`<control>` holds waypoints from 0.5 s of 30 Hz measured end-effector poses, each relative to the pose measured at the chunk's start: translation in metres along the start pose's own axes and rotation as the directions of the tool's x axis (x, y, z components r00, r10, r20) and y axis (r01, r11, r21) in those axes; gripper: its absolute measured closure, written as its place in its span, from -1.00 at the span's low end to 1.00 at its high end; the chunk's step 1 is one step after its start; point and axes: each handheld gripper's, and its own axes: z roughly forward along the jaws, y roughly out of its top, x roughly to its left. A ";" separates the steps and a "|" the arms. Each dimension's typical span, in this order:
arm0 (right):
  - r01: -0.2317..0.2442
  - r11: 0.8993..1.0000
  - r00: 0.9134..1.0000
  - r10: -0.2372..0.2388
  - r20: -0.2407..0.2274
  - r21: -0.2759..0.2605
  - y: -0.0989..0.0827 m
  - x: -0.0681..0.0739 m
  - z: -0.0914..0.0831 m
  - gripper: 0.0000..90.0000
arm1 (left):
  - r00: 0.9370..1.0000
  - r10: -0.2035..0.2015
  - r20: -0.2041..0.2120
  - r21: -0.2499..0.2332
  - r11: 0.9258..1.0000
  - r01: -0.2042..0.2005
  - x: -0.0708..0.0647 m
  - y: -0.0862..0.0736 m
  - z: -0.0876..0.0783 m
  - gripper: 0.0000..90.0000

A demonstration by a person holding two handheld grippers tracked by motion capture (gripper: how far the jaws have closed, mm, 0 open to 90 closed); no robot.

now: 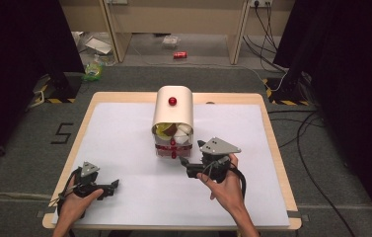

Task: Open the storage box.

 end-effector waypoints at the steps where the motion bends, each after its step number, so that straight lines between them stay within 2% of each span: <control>1: 0.004 1.000 1.000 -0.004 0.002 -0.003 0.002 0.000 0.000 -0.48 | 1.000 0.000 0.000 0.000 1.000 0.000 0.000 0.000 0.000 -0.98; 15: 0.020 0.999 1.000 -0.021 -0.020 -0.037 0.014 0.006 0.005 -0.45 | 1.000 0.000 0.001 0.000 1.000 0.000 0.000 0.000 0.000 -0.98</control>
